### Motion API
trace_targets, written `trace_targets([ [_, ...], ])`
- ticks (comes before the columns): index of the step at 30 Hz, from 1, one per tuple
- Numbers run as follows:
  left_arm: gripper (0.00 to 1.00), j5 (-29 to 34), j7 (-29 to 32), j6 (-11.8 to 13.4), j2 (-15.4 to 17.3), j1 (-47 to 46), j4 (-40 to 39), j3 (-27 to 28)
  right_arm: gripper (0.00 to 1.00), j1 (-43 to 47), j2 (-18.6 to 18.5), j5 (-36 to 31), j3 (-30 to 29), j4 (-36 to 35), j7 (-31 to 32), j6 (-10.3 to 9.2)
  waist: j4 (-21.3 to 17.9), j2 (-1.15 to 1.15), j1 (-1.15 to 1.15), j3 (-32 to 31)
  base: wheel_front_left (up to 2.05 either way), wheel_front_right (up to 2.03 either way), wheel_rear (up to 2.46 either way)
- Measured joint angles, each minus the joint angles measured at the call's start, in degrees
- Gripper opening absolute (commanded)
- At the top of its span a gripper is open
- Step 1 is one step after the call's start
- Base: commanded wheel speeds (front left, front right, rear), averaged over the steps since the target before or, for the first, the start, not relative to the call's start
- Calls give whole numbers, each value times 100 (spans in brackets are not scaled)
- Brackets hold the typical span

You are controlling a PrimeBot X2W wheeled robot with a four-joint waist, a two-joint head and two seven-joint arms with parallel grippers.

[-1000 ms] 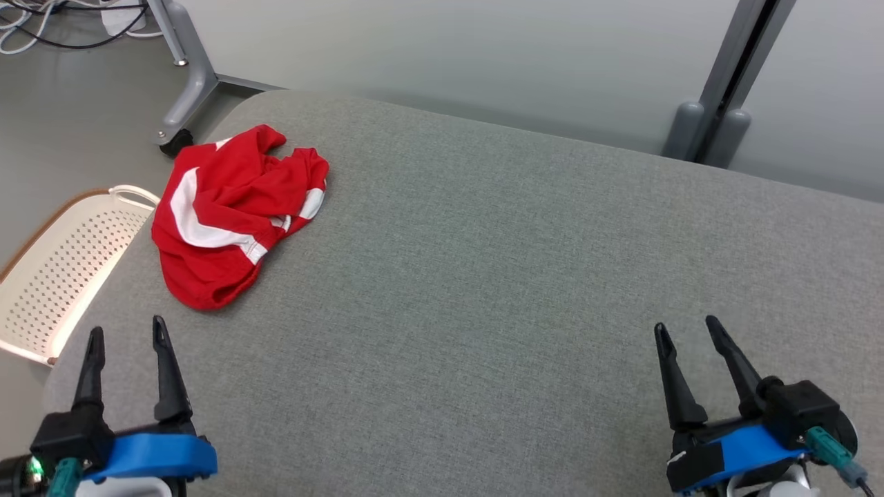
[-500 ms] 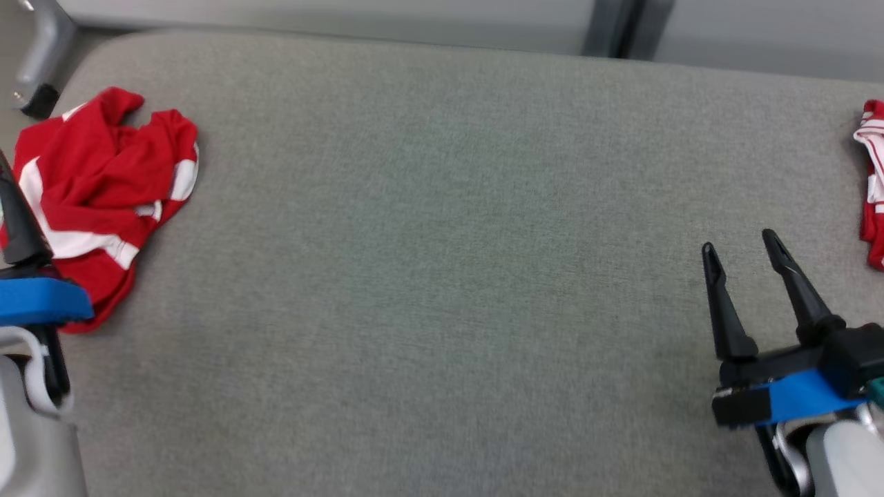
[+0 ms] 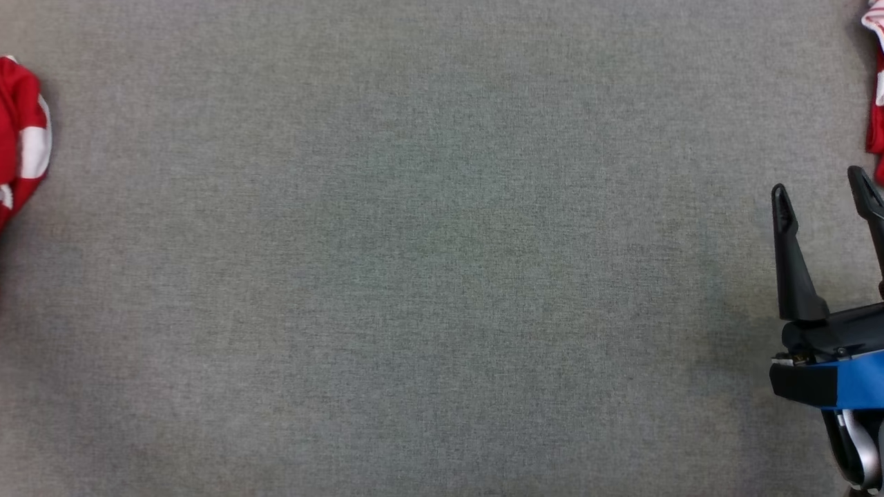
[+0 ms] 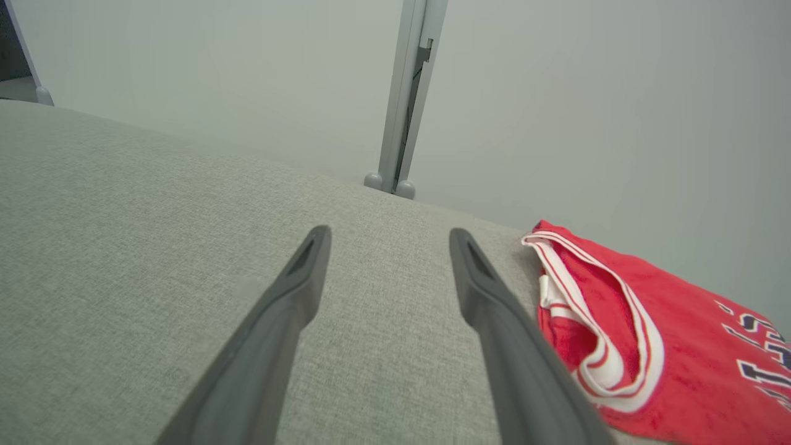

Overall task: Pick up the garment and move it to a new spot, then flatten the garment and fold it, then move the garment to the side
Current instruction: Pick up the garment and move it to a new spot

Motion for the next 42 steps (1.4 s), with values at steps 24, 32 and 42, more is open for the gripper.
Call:
trace_targets([
  [24,0,-469,1290,-255,277,-1119,2807,-311,100,90,-24,-44,-133,-464,244,0,-118,-1,-2,243,0,0,0],
  [32,0,-503,681,-264,279,-1234,2598,-700,100,91,97,44,-73,-172,86,0,-146,-1,-1,-140,0,0,0],
  [42,0,-499,32,-286,269,-1640,1485,-1778,100,81,401,144,179,424,-269,0,-275,-2,-2,-817,0,0,0],
])
